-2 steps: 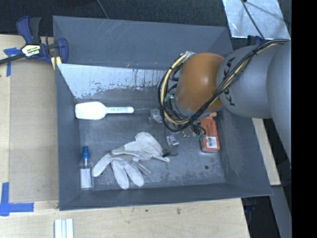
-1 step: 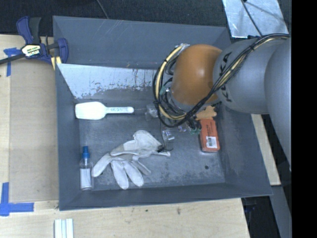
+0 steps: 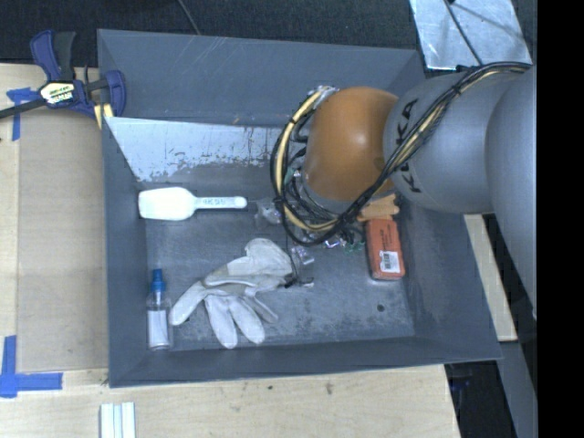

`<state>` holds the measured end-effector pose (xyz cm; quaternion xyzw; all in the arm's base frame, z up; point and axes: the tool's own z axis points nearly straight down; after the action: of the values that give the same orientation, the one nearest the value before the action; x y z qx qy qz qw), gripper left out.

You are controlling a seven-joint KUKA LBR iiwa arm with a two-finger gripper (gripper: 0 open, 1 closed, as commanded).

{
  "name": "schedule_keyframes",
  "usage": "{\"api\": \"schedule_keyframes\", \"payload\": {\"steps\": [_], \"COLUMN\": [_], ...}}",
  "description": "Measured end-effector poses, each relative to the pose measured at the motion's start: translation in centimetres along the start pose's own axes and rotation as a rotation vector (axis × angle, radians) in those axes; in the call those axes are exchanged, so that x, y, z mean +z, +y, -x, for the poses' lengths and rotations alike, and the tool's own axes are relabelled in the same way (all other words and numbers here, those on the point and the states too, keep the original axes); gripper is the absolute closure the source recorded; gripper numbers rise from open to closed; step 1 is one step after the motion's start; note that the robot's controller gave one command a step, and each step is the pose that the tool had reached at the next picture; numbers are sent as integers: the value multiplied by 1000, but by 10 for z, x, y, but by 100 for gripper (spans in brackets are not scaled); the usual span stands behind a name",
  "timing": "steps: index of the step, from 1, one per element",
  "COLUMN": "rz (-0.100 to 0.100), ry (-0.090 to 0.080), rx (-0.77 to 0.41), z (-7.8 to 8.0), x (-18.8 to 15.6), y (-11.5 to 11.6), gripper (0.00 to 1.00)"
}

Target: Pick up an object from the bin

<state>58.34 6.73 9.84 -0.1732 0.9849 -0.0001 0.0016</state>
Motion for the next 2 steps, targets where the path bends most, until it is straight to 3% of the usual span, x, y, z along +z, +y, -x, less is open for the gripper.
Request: {"api": "schedule_keyframes", "payload": {"steps": [1,2], "rz": [1,1], "ry": [-1,-1], "rx": [-47,-48], "z": [11,11], "x": [26,26], "y": [29,29], "gripper": [100,100]}}
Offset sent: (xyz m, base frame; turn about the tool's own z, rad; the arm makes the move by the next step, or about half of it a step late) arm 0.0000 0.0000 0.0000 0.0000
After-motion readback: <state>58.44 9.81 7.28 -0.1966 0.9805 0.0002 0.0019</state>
